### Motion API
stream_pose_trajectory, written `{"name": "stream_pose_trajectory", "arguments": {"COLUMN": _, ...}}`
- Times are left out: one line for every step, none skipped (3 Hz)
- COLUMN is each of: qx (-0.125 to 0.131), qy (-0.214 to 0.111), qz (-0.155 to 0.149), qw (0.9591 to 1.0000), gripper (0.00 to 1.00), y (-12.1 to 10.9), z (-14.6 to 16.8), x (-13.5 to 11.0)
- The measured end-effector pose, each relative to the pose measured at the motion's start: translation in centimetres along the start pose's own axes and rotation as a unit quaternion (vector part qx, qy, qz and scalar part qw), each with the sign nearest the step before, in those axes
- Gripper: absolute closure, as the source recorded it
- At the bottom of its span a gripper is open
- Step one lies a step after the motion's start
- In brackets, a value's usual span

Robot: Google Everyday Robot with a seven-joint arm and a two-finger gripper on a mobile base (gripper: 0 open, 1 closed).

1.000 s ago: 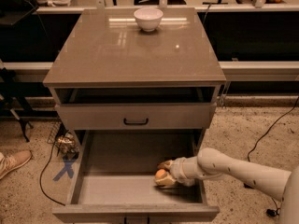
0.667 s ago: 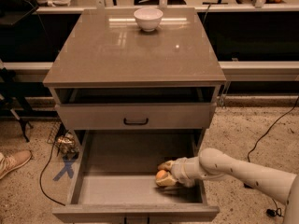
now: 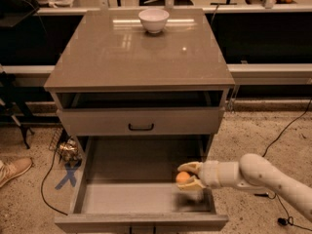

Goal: Pick orange from middle drawer and place on counter

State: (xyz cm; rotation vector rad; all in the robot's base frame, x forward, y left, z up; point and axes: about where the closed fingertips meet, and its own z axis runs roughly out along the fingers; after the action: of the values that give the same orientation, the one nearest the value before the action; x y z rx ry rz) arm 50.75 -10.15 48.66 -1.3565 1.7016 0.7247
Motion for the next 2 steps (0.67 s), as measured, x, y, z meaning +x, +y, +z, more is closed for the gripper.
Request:
{"name": "stream_pose_trajectory", "arguments": {"qx": -0.003, "qy": -0.069, "qz": -0.046, "qw": 0.9966, "gripper": 1.0, "y": 2.85, "z": -8.84, "x": -3.52}}
{"name": "stream_pose_trajectory", "arguments": {"qx": -0.004, "qy": -0.069, "qz": -0.046, "qw": 0.9965, "gripper": 1.0, "y": 2.84, "z": -8.78, "x": -3.56}}
